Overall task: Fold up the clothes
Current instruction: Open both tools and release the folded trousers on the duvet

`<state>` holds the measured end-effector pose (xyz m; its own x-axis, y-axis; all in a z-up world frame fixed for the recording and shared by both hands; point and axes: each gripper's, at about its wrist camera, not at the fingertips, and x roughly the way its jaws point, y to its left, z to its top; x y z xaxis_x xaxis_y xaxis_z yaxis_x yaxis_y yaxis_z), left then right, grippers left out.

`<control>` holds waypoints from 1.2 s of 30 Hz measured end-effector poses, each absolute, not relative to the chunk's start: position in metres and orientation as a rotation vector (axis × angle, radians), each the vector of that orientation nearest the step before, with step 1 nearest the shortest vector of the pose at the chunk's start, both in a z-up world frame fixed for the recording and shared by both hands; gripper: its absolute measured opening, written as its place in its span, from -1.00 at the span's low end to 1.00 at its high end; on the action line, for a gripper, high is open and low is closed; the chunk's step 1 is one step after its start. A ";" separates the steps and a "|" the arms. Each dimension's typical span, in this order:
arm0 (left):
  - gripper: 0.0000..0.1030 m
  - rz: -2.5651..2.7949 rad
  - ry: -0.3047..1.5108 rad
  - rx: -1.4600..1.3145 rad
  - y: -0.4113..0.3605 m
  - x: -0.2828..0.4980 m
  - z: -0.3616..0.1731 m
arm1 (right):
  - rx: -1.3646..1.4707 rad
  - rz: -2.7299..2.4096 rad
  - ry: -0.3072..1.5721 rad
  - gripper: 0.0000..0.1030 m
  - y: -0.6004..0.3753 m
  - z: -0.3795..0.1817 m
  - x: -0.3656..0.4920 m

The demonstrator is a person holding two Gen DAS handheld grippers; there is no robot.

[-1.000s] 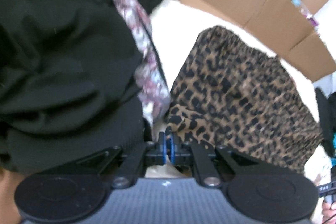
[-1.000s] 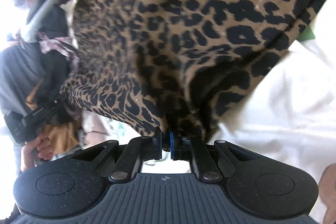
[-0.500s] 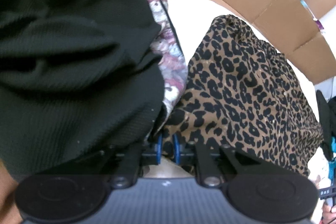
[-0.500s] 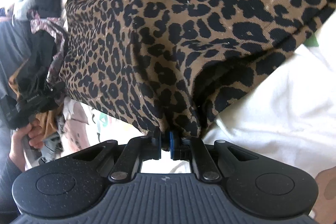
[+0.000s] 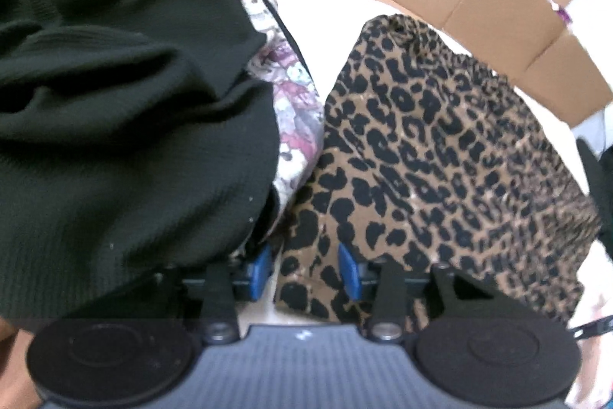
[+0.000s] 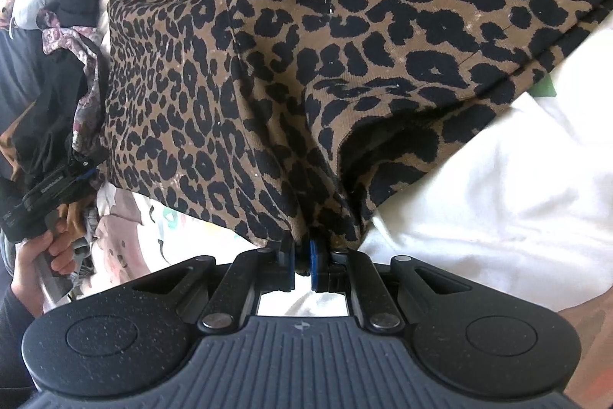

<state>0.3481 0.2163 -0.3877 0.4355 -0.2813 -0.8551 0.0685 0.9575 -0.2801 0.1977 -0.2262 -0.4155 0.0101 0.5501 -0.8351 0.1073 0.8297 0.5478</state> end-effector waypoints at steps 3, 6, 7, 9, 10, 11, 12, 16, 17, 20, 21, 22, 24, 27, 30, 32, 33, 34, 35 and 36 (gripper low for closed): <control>-0.19 -0.216 1.106 -0.177 0.211 0.343 -0.389 | 0.539 0.374 1.544 -0.90 -0.228 -0.416 0.197; -0.60 -0.220 1.153 -0.180 0.213 0.340 -0.391 | 0.539 0.380 1.545 -0.90 -0.229 -0.416 0.196; -0.71 -0.216 1.167 -0.197 0.216 0.340 -0.391 | 0.541 0.380 1.544 -0.90 -0.229 -0.416 0.196; -0.93 -0.206 1.158 -0.220 0.223 0.338 -0.385 | 0.551 0.379 1.543 -0.90 -0.229 -0.416 0.195; -0.93 -0.201 1.154 -0.232 0.226 0.337 -0.382 | 0.556 0.378 1.542 -0.90 -0.229 -0.416 0.194; -0.93 -0.196 1.150 -0.244 0.229 0.336 -0.379 | 0.568 0.382 1.545 -0.90 -0.229 -0.415 0.193; -0.94 -0.191 1.145 -0.255 0.233 0.335 -0.376 | 0.581 0.387 1.547 -0.90 -0.229 -0.415 0.192; -0.94 -0.166 1.133 -0.237 0.239 0.337 -0.356 | 0.551 0.404 1.586 -0.83 -0.228 -0.402 0.187; -0.94 -0.167 1.136 -0.227 0.239 0.338 -0.352 | 0.543 0.409 1.595 -0.80 -0.228 -0.399 0.186; -0.94 -0.169 1.150 -0.206 0.240 0.343 -0.347 | 0.502 0.413 1.587 -0.73 -0.238 -0.376 0.183; -0.94 -0.165 1.157 -0.202 0.241 0.344 -0.347 | 0.491 0.403 1.569 -0.64 -0.246 -0.366 0.183; -0.93 -0.159 1.167 -0.201 0.242 0.345 -0.347 | 0.479 0.380 1.537 -0.44 -0.256 -0.353 0.184; -0.92 -0.143 1.189 -0.206 0.242 0.346 -0.348 | 0.451 0.335 1.468 -0.21 -0.277 -0.328 0.185; -0.85 -0.121 1.197 -0.202 0.239 0.345 -0.336 | 0.419 0.268 1.375 -0.21 -0.314 -0.292 0.189; -0.83 -0.108 1.195 -0.194 0.239 0.340 -0.314 | 0.427 0.193 1.265 -0.14 -0.351 -0.265 0.192; -0.81 -0.094 1.187 -0.184 0.242 0.338 -0.295 | 0.445 0.169 1.202 -0.08 -0.371 -0.254 0.196; -0.81 -0.081 1.187 -0.187 0.244 0.337 -0.283 | 0.454 0.163 1.173 -0.08 -0.379 -0.249 0.198; -0.81 -0.066 1.184 -0.194 0.246 0.337 -0.269 | 0.464 0.157 1.144 -0.08 -0.388 -0.244 0.199; -0.79 -0.055 1.177 -0.197 0.248 0.337 -0.254 | 0.474 0.152 1.124 -0.08 -0.394 -0.242 0.201; -0.69 -0.053 1.164 -0.192 0.248 0.336 -0.238 | 0.485 0.146 1.105 -0.08 -0.400 -0.240 0.202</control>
<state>0.3365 0.2483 -0.2381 0.3962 -0.1407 -0.9073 -0.0583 0.9823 -0.1777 0.2022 -0.4004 -0.2400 0.4521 0.3487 -0.8210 0.1238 0.8870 0.4449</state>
